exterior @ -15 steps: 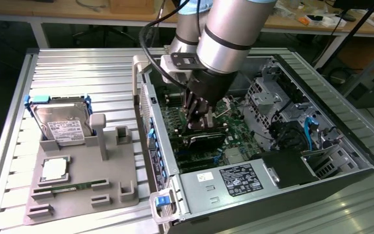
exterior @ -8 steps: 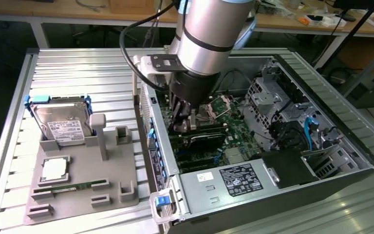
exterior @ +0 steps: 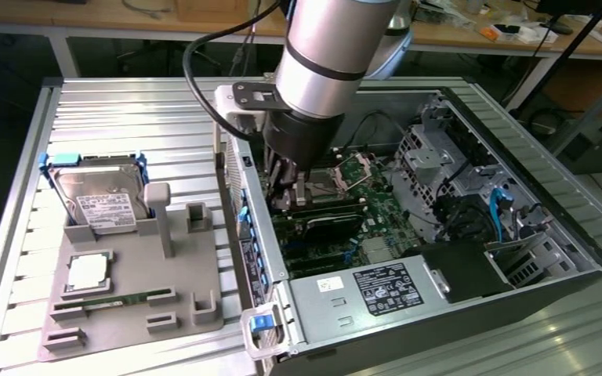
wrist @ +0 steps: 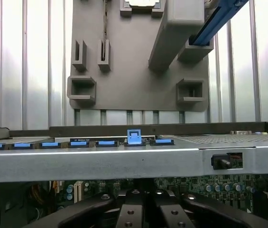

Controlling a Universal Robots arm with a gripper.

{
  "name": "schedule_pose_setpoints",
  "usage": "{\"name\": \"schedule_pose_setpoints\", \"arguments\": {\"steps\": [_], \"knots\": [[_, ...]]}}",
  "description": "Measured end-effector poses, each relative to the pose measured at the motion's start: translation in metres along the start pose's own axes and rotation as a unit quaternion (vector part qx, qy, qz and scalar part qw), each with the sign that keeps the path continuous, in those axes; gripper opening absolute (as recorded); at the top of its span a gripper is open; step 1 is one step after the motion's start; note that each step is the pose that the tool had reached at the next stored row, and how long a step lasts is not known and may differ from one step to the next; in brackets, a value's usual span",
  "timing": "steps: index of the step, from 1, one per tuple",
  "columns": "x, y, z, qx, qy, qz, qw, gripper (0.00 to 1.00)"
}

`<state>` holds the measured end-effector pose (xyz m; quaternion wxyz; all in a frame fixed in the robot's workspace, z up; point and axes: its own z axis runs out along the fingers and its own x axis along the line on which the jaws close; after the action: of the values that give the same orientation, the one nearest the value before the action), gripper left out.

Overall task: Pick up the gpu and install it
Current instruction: 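Press down on the gpu until it lock into place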

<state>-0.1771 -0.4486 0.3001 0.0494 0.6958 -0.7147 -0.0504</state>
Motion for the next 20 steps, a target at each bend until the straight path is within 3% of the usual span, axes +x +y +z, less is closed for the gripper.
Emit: {"name": "schedule_pose_setpoints", "arguments": {"steps": [1, 9, 12, 14, 15, 18, 20], "knots": [[0.000, 0.0005, -0.0001, -0.0027, 0.0000, 0.001, 1.0000, 0.11], [-0.008, 0.0011, -0.0043, -0.0006, -0.0004, 0.001, 1.0000, 0.11], [-0.008, 0.0023, -0.0124, 0.0013, -0.0003, 0.001, 1.0000, 0.11], [-0.008, 0.0027, -0.0149, 0.0049, -0.0004, 0.001, 1.0000, 0.11], [-0.008, 0.0027, -0.0151, 0.0082, -0.0006, 0.001, 1.0000, 0.11], [-0.008, 0.0027, -0.0151, 0.0223, -0.0009, 0.001, 0.9998, 0.11], [-0.006, 0.0025, -0.0150, 0.0273, -0.0011, 0.001, 0.9996, 0.11]]}}
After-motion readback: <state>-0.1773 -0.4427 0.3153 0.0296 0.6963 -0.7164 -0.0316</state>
